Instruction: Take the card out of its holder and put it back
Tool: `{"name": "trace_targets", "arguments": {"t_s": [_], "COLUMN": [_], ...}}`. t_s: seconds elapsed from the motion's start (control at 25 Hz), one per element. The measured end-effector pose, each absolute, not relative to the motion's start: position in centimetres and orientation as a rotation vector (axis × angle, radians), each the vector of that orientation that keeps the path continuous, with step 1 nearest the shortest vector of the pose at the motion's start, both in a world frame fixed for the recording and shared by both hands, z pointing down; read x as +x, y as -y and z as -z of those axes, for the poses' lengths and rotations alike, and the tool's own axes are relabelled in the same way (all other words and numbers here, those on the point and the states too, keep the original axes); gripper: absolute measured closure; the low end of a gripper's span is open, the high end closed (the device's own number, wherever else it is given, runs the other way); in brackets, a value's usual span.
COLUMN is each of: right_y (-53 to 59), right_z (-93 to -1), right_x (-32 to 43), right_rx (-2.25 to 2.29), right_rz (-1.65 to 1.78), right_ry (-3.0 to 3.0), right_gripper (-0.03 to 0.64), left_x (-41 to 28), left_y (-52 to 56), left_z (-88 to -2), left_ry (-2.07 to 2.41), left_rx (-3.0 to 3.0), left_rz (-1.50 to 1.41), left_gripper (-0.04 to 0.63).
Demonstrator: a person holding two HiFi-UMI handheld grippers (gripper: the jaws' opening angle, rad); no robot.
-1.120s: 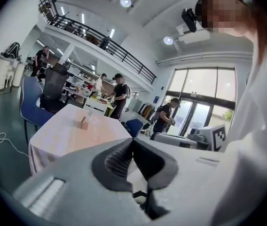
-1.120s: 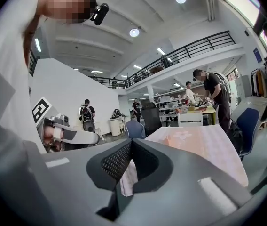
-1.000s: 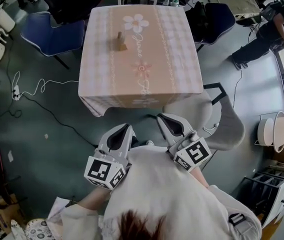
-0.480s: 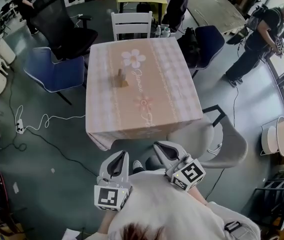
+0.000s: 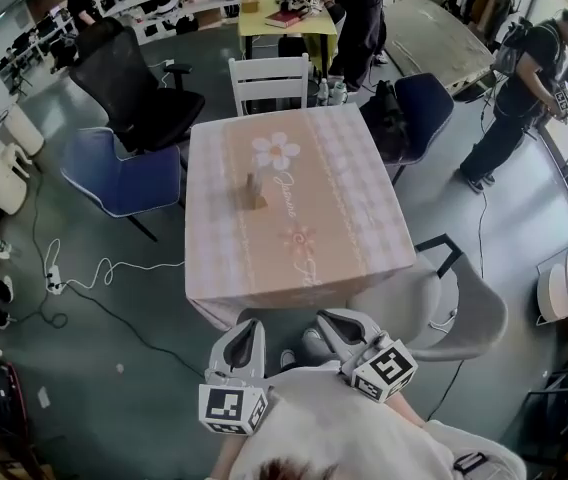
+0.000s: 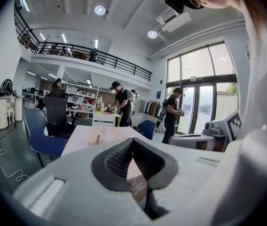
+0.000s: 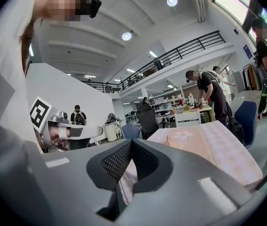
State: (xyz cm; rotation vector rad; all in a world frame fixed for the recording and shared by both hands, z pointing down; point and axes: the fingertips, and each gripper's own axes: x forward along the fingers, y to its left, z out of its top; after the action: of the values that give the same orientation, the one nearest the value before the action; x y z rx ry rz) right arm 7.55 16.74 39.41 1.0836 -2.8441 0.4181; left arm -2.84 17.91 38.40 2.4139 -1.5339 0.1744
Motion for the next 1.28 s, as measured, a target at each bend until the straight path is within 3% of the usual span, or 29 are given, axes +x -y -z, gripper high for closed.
{"name": "trace_targets", "arguments": {"t_s": [1.28], "right_y": [-3.7], "right_z": [-37.5], "right_x": [11.0], "right_rx": [1.076], "right_rz": [-0.341], "right_ry": [2.838], "right_gripper": [0.618], "left_x": [-5.0], "left_y": [-6.4], "left_z": [-37.1], "left_ry": [1.729], "left_rx": [2.273], "left_rz": [-0.101], "left_gripper": [0.595]}}
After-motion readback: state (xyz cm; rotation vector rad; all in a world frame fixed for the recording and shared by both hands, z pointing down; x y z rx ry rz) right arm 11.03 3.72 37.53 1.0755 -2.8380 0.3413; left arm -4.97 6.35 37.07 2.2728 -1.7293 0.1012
